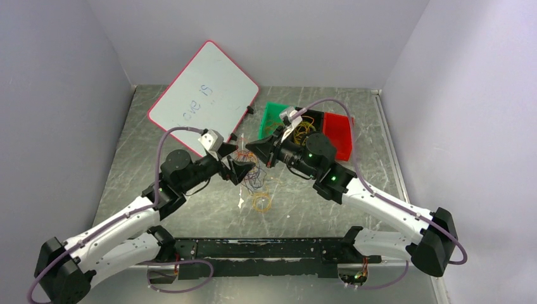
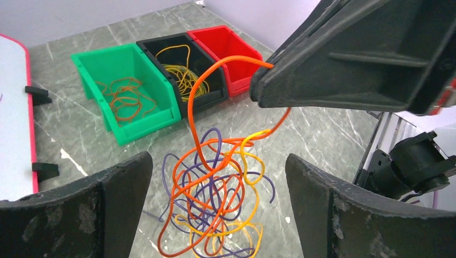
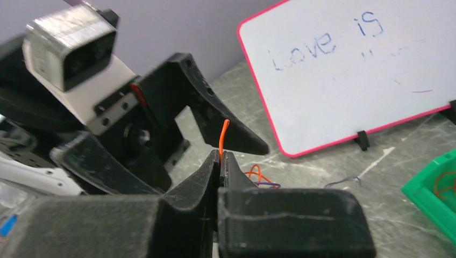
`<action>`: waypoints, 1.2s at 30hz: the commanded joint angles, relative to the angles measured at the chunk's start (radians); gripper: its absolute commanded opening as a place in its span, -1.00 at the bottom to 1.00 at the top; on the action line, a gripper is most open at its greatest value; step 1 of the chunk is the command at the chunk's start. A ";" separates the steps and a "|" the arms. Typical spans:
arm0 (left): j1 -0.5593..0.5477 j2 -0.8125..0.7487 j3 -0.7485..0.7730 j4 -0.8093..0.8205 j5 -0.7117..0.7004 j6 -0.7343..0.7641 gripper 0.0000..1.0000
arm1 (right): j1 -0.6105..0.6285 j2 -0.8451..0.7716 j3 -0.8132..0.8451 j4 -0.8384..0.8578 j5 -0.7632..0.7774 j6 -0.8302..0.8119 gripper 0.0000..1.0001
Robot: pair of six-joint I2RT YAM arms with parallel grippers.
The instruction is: Untangle the cables
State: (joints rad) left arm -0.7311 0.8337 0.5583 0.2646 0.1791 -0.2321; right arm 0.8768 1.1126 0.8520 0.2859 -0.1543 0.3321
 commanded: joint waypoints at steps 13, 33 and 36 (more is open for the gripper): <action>-0.005 0.242 -0.027 0.298 0.133 -0.043 0.24 | 0.028 -0.034 0.073 0.073 0.028 0.170 -1.00; -0.005 0.212 -0.363 0.381 0.095 -0.169 -0.62 | 0.028 -0.192 0.145 -0.003 0.216 0.009 -1.00; -0.005 0.221 -0.380 0.383 0.096 -0.172 -0.63 | 0.027 -0.215 0.184 -0.017 0.244 -0.033 -1.00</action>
State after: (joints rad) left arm -0.7311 1.0416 0.2173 0.6514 0.2844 -0.3985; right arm 0.9031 0.9562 0.9558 0.2123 0.0246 0.3702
